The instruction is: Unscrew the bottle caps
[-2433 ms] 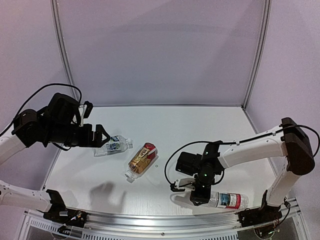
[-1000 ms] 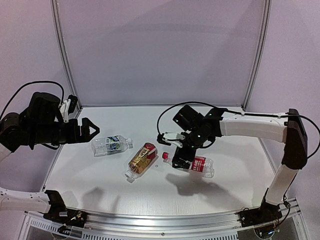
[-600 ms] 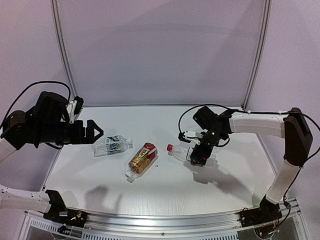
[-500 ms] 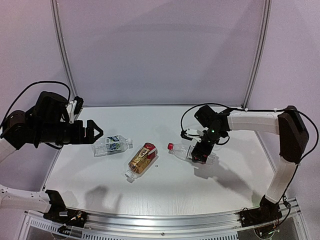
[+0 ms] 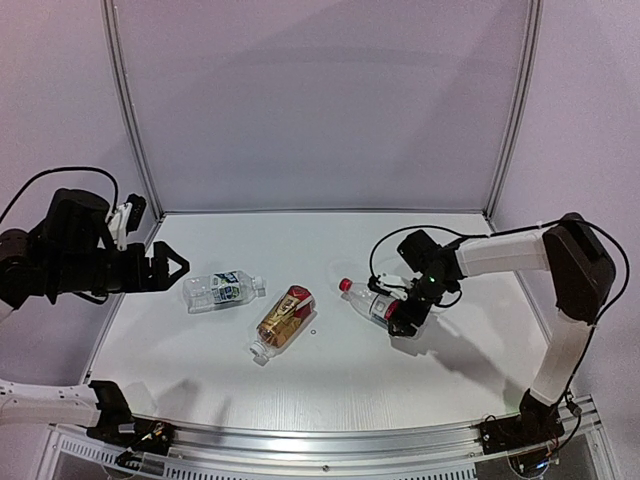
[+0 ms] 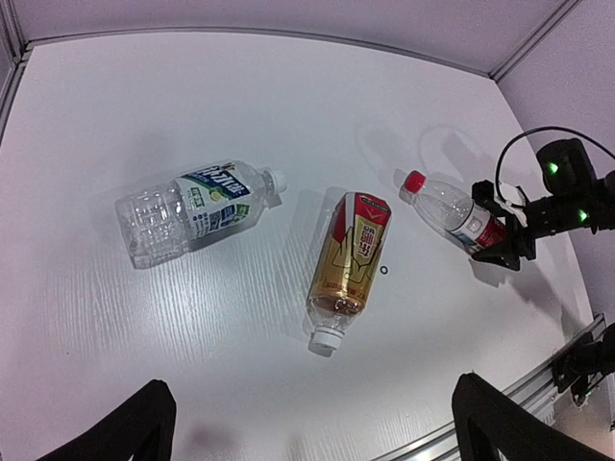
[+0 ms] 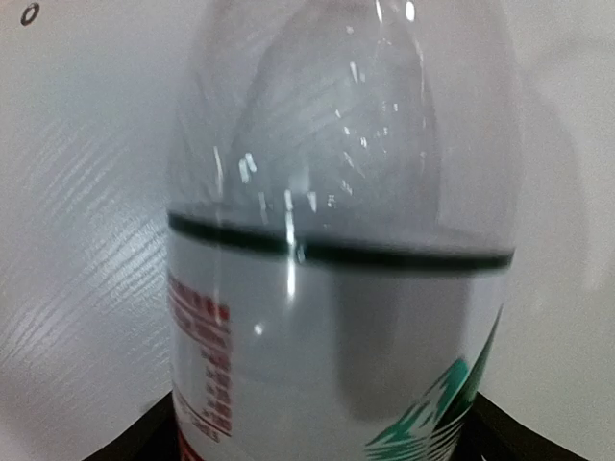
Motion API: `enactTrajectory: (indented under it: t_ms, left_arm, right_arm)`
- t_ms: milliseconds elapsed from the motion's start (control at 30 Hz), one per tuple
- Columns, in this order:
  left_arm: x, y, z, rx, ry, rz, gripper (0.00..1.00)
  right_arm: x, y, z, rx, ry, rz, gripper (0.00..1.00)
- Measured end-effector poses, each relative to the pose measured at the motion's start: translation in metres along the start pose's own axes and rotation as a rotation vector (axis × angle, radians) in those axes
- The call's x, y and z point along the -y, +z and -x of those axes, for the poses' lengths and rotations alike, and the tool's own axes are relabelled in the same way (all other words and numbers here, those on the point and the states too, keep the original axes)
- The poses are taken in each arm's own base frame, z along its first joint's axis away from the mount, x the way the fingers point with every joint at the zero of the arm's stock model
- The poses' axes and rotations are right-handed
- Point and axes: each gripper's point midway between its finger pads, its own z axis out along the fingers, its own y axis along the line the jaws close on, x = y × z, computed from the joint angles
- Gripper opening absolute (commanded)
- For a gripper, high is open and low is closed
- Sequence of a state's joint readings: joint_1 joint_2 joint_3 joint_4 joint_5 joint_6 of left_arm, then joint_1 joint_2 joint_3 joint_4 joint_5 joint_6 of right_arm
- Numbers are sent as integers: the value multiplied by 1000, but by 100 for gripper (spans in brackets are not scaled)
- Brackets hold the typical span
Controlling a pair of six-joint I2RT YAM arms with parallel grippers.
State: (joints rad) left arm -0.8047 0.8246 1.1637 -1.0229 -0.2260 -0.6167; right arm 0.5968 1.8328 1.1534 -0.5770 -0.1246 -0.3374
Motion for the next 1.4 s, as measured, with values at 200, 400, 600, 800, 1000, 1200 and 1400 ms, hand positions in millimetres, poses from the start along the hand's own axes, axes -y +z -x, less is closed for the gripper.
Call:
enactTrajectory:
  t_ms: [200, 400, 600, 800, 1000, 1200, 1400]
  left_arm:
    - [1, 7, -1, -24, 7, 16, 98]
    - [6, 16, 2, -44, 28, 28, 98]
    - [16, 25, 9, -54, 43, 13, 99]
    - [25, 33, 14, -59, 54, 0, 98]
    - [26, 33, 15, -58, 55, -3, 99]
    - [24, 31, 17, -49, 63, 1, 98]
    - [22, 27, 20, -33, 59, -3, 98]
  right_arm:
    - [1, 1, -9, 84, 42, -18, 84]
    - [6, -11, 7, 188, 59, -51, 80]
    - [6, -16, 19, 234, 67, -42, 78]
    - [7, -12, 31, 232, 65, -20, 75]
    - [4, -1, 29, 184, 69, 19, 76]
    - [1, 8, 16, 120, 69, 32, 75]
    - [3, 8, 15, 113, 69, 24, 72]
